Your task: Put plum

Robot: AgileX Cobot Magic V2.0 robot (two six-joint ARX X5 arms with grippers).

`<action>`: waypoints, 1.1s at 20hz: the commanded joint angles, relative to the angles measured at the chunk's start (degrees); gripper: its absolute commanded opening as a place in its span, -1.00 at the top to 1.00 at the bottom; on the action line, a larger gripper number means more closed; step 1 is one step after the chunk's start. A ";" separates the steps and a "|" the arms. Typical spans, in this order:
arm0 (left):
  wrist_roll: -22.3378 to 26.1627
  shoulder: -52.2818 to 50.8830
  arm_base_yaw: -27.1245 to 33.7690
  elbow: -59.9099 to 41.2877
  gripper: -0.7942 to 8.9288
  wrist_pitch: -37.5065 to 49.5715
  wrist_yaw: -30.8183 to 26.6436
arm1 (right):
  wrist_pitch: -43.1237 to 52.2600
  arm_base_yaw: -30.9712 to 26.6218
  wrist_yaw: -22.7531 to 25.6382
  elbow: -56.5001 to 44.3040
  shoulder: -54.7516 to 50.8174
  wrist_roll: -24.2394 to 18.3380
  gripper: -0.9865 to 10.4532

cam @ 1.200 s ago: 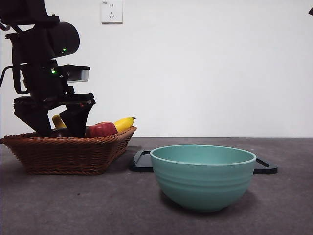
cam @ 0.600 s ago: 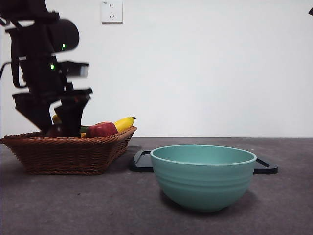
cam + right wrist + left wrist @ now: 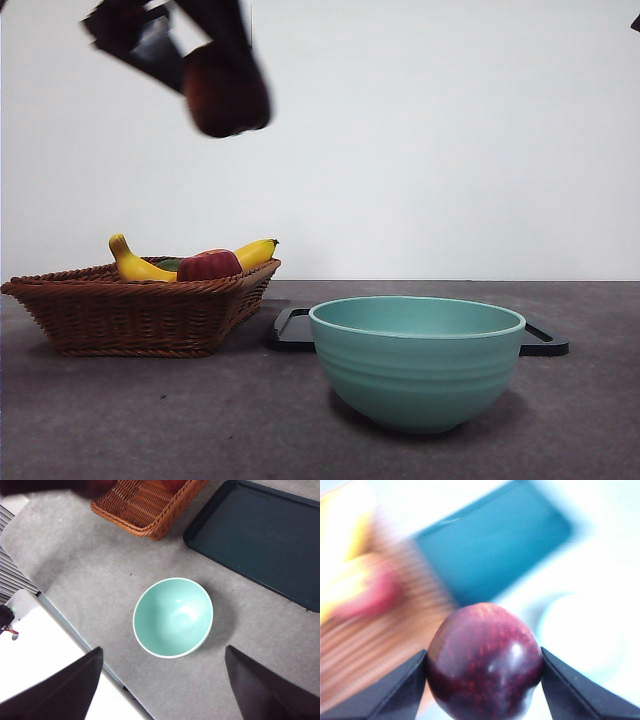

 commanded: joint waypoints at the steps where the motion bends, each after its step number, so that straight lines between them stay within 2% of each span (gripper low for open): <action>1: -0.33 1.79 -4.92 1.07 0.22 0.83 0.17 | 0.55 0.24 -0.09 1.20 0.28 -0.59 0.14; 4: -0.31 5.09 -10.36 1.07 0.22 2.32 0.15 | 0.55 0.24 -0.09 1.20 0.28 -0.61 0.14; 9: -0.26 13.38 -15.23 1.07 0.22 6.19 0.02 | 0.52 0.24 -0.09 1.20 0.28 -0.61 0.14; 16: 0.24 24.61 -18.01 1.07 0.22 11.45 -2.93 | 0.52 0.24 -0.07 1.20 0.28 -0.61 0.14; 22: 0.81 29.33 -18.43 1.07 0.22 13.40 -4.33 | 0.52 0.24 -0.07 1.20 0.28 -0.61 0.14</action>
